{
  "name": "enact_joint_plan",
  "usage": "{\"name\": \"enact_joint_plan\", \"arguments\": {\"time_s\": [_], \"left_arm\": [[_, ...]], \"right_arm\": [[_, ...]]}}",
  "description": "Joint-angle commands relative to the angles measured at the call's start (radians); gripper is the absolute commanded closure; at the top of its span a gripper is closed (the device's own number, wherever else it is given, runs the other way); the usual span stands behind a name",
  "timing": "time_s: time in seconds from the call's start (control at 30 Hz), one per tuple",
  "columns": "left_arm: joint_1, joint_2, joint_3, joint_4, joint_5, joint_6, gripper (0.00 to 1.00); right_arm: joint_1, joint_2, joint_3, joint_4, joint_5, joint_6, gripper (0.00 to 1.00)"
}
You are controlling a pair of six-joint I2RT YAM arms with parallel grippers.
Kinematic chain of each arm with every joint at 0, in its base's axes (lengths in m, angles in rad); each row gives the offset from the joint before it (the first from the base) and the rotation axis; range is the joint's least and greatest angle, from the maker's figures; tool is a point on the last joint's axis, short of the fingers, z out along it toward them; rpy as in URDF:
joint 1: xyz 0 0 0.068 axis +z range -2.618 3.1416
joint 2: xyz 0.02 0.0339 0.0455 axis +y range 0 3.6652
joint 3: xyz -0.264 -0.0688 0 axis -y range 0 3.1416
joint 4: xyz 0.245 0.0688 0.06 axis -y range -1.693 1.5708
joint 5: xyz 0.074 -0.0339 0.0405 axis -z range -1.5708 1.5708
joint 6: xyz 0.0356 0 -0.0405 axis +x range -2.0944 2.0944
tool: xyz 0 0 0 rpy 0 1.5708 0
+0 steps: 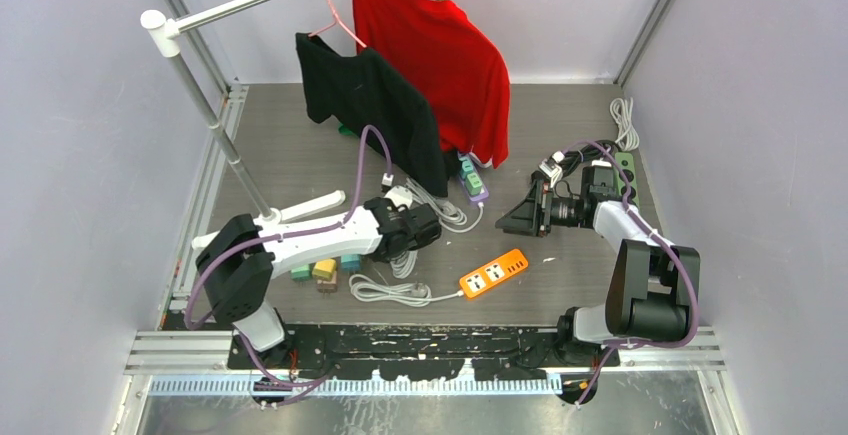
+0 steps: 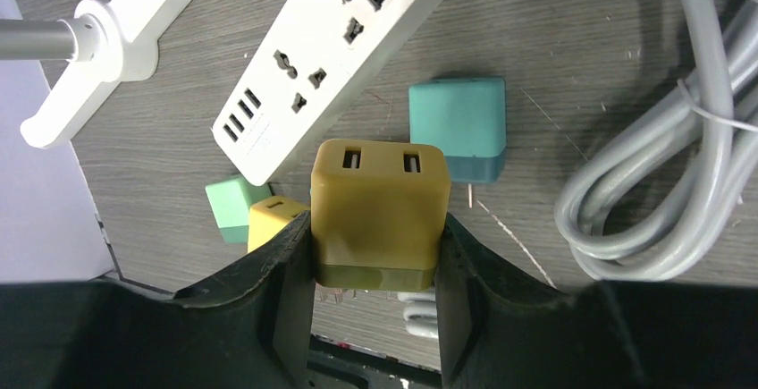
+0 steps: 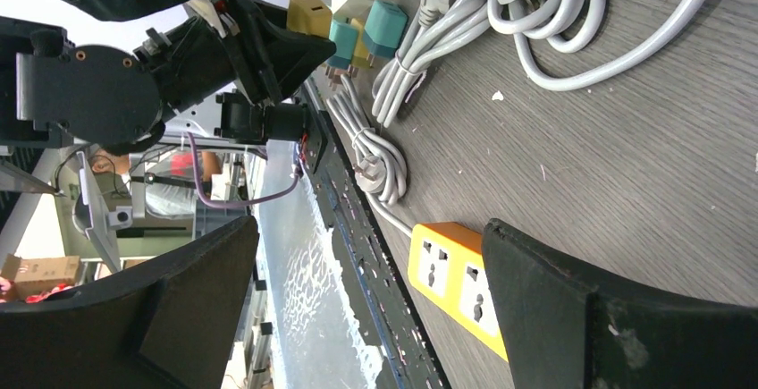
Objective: Pull the plug off the socket
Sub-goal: Place the plug at the center of the board.
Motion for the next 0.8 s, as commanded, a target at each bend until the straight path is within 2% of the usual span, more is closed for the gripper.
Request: {"name": "enact_joint_plan", "arguments": {"time_s": [0.0, 0.73, 0.77], "left_arm": [[0.037, 0.004, 0.034, 0.051, -0.010, 0.047, 0.99], [0.138, 0.041, 0.023, 0.129, 0.091, 0.128, 0.94], [0.139, 0.042, 0.022, 0.127, 0.091, 0.127, 0.85]], "right_arm": [[-0.006, 0.008, 0.030, 0.001, -0.008, -0.016, 0.00], [-0.015, 0.006, 0.027, 0.000, -0.009, -0.016, 0.00], [-0.016, 0.006, 0.027, 0.000, -0.010, -0.016, 0.00]]}}
